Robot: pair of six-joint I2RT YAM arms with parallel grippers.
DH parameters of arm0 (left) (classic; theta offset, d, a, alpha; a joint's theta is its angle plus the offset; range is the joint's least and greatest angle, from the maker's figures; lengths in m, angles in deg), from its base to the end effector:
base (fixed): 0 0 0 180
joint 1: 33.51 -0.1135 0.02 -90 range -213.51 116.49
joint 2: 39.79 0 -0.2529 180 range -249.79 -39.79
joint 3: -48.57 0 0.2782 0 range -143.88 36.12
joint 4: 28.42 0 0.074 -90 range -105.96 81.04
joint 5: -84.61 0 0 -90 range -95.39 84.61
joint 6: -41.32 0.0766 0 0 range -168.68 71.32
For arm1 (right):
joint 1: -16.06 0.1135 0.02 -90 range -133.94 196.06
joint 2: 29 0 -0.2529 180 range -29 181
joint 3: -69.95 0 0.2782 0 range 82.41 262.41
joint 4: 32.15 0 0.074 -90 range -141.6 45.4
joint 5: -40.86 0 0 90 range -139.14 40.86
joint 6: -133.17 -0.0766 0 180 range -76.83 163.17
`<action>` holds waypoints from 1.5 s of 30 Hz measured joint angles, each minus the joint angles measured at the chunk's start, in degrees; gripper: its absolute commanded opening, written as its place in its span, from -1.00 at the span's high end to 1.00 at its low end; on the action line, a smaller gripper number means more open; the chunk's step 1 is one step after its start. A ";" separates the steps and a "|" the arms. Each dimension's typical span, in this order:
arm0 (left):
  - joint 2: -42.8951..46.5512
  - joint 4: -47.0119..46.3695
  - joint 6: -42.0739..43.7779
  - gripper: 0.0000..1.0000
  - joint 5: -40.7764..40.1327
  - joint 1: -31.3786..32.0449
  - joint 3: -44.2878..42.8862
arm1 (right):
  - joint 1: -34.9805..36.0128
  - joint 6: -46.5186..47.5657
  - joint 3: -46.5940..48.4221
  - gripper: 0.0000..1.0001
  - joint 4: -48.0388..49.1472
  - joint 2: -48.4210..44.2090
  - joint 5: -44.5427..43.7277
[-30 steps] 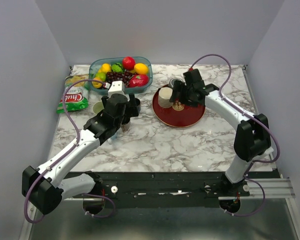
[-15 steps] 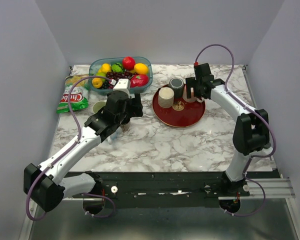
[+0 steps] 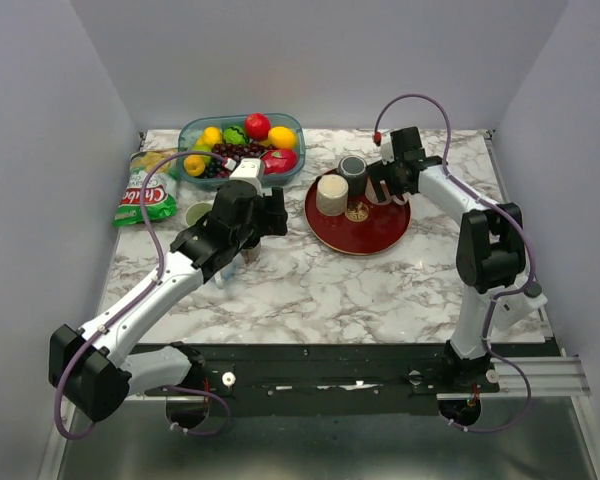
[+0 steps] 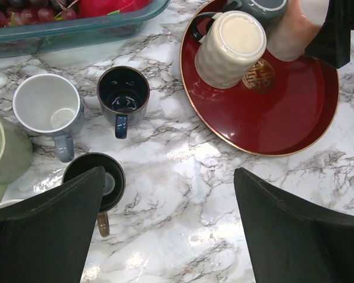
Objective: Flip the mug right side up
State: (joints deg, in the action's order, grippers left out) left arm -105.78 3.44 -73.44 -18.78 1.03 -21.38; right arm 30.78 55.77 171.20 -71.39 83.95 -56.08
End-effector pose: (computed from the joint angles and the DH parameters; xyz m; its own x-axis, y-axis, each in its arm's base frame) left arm 0.2785 -0.1702 0.2942 -0.5104 -0.1433 -0.8479 0.1863 0.9442 -0.2717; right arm 0.4720 0.1144 0.1735 -0.6940 -0.4062 -0.5945 -0.3381 0.9128 -0.2290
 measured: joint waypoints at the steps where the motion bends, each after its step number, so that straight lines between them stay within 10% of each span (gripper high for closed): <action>1: -0.20 -0.02 0.04 -0.96 0.04 -0.09 -0.02 | -0.13 0.46 0.00 -0.78 0.13 0.00 1.05; 9: -2.08 0.02 0.20 -0.96 0.44 -0.37 -0.04 | -1.22 2.14 0.00 -0.66 0.33 0.70 7.78; 15: -2.47 0.00 0.98 -0.96 0.48 -0.57 -0.31 | -2.19 1.95 0.00 0.21 0.28 1.70 10.80; 24: -2.64 -0.57 1.07 -0.96 0.52 -0.74 -0.35 | -2.19 0.28 -0.37 0.99 0.68 1.68 11.56; 45: -2.10 -2.91 1.01 -0.96 2.97 -0.85 -0.22 | -2.05 -6.49 -6.08 0.99 -0.44 -7.30 10.93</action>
State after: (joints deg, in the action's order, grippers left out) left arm -107.88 0.53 -72.43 -15.80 0.18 -21.59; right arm 28.73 49.28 165.12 -71.83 76.65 -45.16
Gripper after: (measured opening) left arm 0.982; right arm 0.253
